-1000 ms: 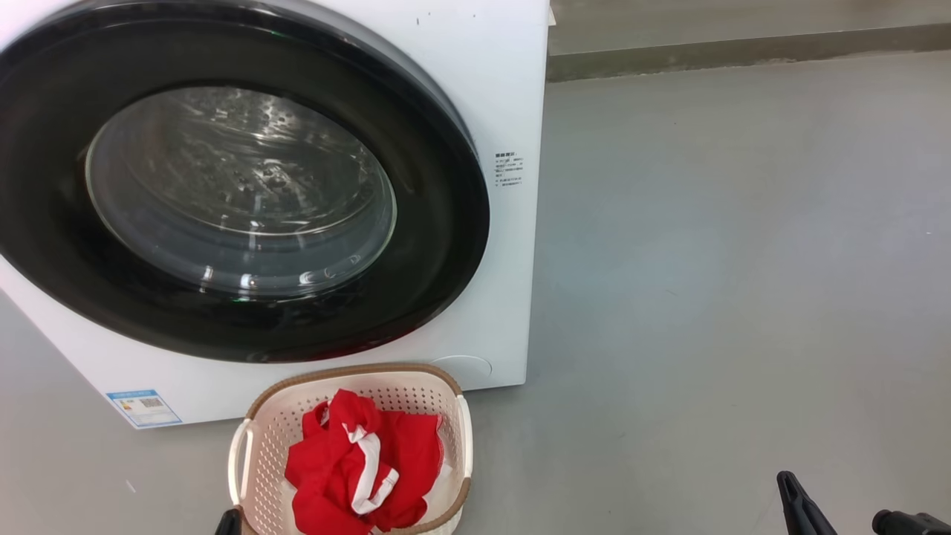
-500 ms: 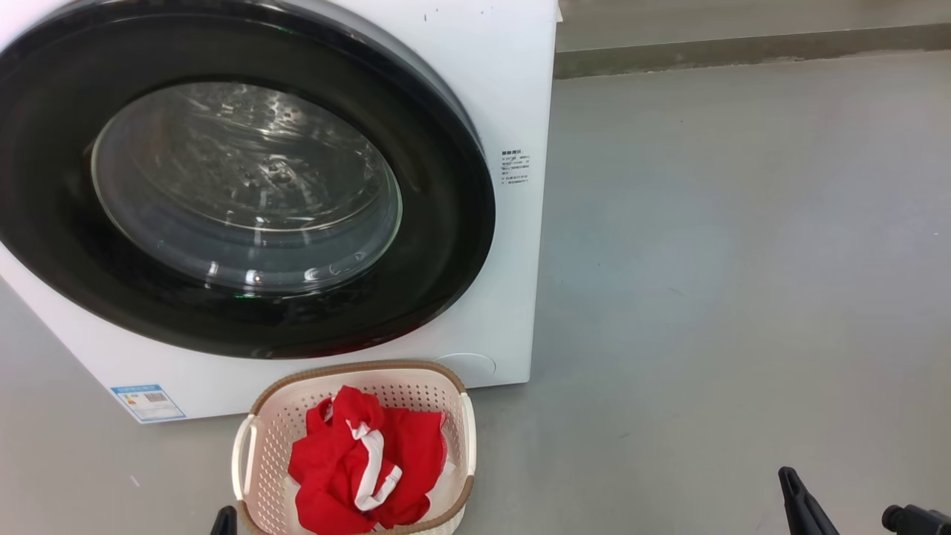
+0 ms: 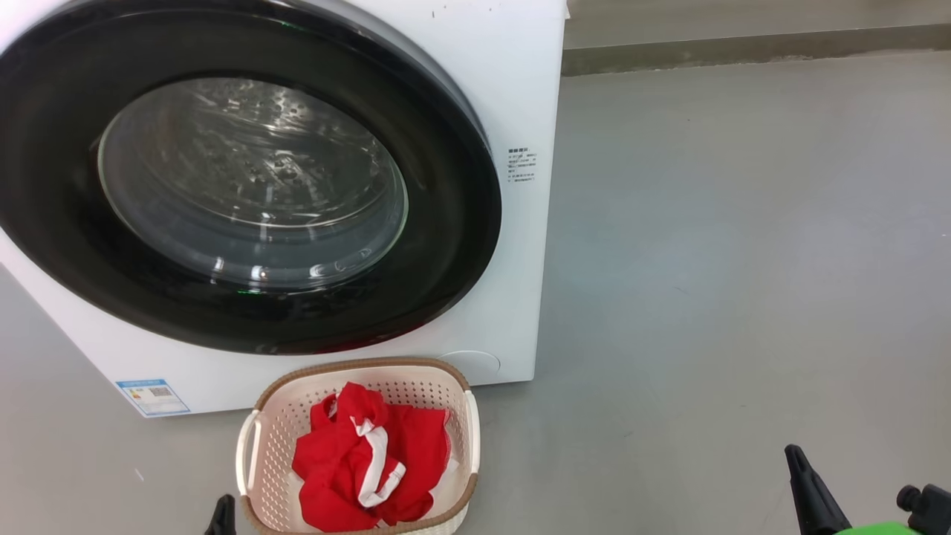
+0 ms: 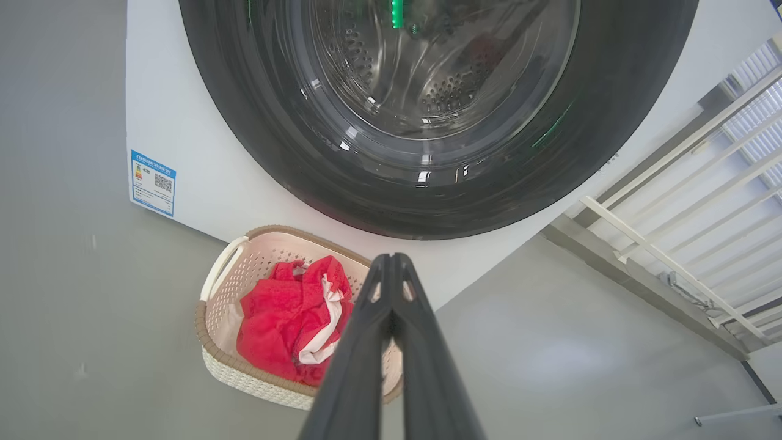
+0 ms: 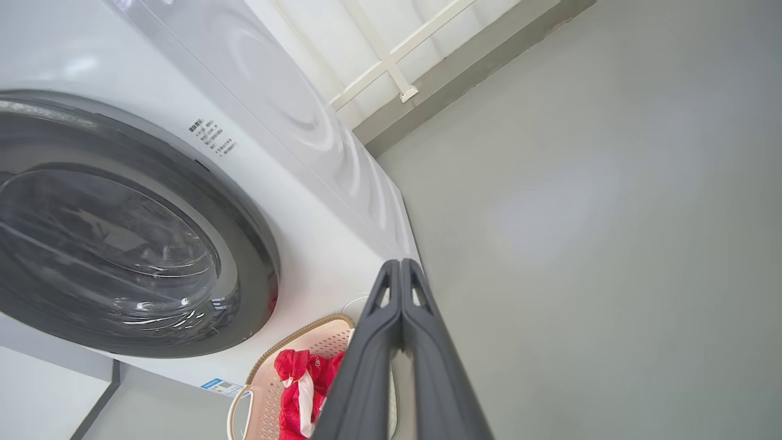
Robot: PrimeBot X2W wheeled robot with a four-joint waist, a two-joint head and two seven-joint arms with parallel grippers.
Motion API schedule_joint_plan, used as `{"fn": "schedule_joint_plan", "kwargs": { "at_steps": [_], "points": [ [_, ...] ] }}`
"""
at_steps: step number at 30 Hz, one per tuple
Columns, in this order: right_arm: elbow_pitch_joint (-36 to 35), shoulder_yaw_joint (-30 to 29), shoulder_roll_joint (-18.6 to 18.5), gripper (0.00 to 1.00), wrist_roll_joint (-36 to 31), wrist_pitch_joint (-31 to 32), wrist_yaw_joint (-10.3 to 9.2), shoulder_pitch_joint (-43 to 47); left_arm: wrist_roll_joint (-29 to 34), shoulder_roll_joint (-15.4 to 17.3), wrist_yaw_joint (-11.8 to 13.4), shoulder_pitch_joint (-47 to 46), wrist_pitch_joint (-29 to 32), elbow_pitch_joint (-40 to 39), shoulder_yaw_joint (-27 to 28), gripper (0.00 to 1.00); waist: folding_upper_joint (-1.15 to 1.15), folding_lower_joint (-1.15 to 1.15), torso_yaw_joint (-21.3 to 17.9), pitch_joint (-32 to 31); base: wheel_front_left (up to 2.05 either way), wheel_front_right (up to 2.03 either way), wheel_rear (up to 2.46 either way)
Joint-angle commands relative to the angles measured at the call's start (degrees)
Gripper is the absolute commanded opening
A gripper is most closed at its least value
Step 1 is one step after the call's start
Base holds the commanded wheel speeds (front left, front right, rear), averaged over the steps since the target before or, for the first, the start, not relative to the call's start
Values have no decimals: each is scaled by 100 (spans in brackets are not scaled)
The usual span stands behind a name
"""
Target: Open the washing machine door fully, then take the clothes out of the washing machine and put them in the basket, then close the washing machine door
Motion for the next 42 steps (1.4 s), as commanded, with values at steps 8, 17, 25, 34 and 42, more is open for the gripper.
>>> {"fn": "schedule_joint_plan", "kwargs": {
  "at_steps": [8,17,25,34,42],
  "points": [
    [-182,-21,-34,0,522,149,-9,-343,-612,95,-15,-362,158,-119,60,0,0,-1,34,12,0,0,0],
    [-216,-62,-6,0,993,300,-10,-455,-1194,102,-18,-468,306,-114,68,0,0,-1,71,25,0,0,0],
    [-246,-98,20,0,1410,434,-12,-554,-1710,109,-21,-562,437,-110,76,0,0,-1,103,36,0,0,0],
    [-279,-140,49,0,1881,587,-13,-665,-2294,116,-24,-669,586,-106,85,0,0,-1,140,48,0,0,0],
    [-309,-178,75,0,2300,722,-14,-765,-2813,123,-26,-764,717,-102,92,0,0,-1,173,60,0,0,0]
  ]
}}
